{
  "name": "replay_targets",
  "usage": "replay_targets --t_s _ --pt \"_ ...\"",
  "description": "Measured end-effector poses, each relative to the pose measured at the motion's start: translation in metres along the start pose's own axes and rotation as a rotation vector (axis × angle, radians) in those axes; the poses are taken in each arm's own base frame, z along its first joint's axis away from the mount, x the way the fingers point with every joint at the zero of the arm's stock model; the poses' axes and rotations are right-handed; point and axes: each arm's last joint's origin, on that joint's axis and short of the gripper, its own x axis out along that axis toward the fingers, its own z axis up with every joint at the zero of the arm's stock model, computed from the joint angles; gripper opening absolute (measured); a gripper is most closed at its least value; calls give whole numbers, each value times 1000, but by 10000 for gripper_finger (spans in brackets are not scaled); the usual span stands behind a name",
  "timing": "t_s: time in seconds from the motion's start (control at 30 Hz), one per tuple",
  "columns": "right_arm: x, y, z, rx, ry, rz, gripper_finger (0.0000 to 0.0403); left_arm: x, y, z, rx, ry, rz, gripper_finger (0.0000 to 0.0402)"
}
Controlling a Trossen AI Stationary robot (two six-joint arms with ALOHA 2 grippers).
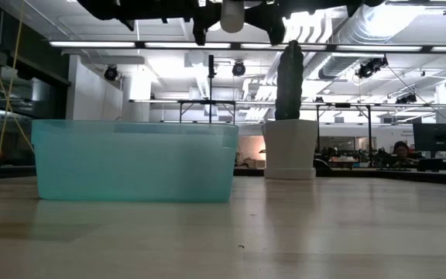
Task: Pick and place pill bottles into a basket
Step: Put the pill bottle into the blue bin
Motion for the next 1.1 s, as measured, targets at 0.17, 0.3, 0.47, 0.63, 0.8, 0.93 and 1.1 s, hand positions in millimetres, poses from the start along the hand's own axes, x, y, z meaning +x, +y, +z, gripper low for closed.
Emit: replay_targets --t_s 0.17,0.3,0.47,0.63,0.8,0.93,1.1 --pt "0 1 2 0 -9 9 215 -1 -1 3 10 -20 -19 191" --pt "0 1 2 4 -6 7 221 -1 -2 3 11 -22 -20 191" --pt "0 1 1 24 3 34 217 -6 0 9 22 -32 -17 191" --pt "0 2 0 27 25 72 217 -18 5 21 37 -62 -20 191" --pt "-1 2 -7 37 97 78 220 -31 4 29 61 -29 7 191" --pt "-1 1 -12 78 150 67 216 -40 -1 29 97 36 17 191" --pt "-2 0 -16 133 188 51 219 -47 -1 20 107 115 47 191"
